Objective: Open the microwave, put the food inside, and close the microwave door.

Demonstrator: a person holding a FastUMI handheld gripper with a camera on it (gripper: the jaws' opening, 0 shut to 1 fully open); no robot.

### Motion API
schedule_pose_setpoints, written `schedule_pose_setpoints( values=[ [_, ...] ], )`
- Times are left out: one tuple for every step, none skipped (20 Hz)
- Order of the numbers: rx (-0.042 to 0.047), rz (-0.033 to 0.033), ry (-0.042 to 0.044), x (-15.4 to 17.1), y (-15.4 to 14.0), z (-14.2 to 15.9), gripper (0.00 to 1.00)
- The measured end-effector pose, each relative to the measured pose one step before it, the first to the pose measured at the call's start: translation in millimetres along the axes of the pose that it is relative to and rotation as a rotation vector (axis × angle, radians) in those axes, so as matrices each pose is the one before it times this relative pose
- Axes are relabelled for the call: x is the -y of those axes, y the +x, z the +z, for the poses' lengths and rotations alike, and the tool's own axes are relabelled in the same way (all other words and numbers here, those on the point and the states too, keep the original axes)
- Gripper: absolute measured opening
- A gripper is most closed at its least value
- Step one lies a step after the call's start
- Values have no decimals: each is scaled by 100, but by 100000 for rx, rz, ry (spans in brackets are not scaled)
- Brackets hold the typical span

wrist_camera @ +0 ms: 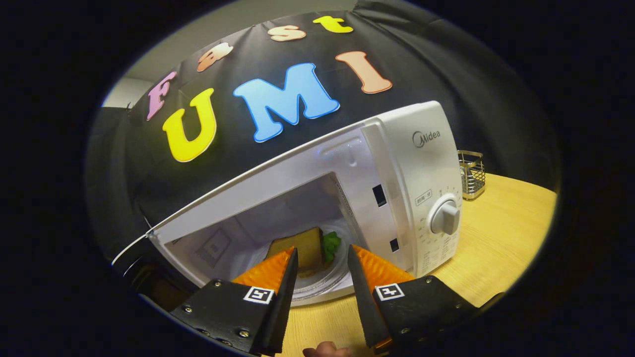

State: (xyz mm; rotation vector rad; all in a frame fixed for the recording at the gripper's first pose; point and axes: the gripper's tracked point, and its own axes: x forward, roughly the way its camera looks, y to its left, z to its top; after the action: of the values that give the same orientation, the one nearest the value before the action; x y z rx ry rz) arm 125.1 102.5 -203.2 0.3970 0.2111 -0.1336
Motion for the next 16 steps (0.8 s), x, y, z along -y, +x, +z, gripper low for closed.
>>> schedule_pose_setpoints(
  values=[
    [828,949,-4051,-32,-1351,237,60],
    [1582,502,-4604,6,-1570,487,59],
    [2010,-674,-4671,330,-1538,528,59],
    [2449,2206,-3531,-186,-1610,895,60],
    [2192,1628,-2237,58,-1630,283,80],
    [1506,1446,-1366,-291,-1230,937,100],
    [1092,1027,283,-112,-1053,402,99],
    [827,726,420,-30,-1119,664,99],
    [1244,293,-110,2,-970,746,99],
    [1112,-229,-174,-92,-1138,860,99],
    [955,-384,-444,87,-1061,722,99],
    [1103,-579,-504,46,-940,750,99],
    [731,-736,-763,28,-684,665,99],
    [808,-595,-870,-67,-826,716,99],
    [790,440,-564,-301,-894,682,98],
    [600,590,326,-357,-833,590,96]
  ],
)
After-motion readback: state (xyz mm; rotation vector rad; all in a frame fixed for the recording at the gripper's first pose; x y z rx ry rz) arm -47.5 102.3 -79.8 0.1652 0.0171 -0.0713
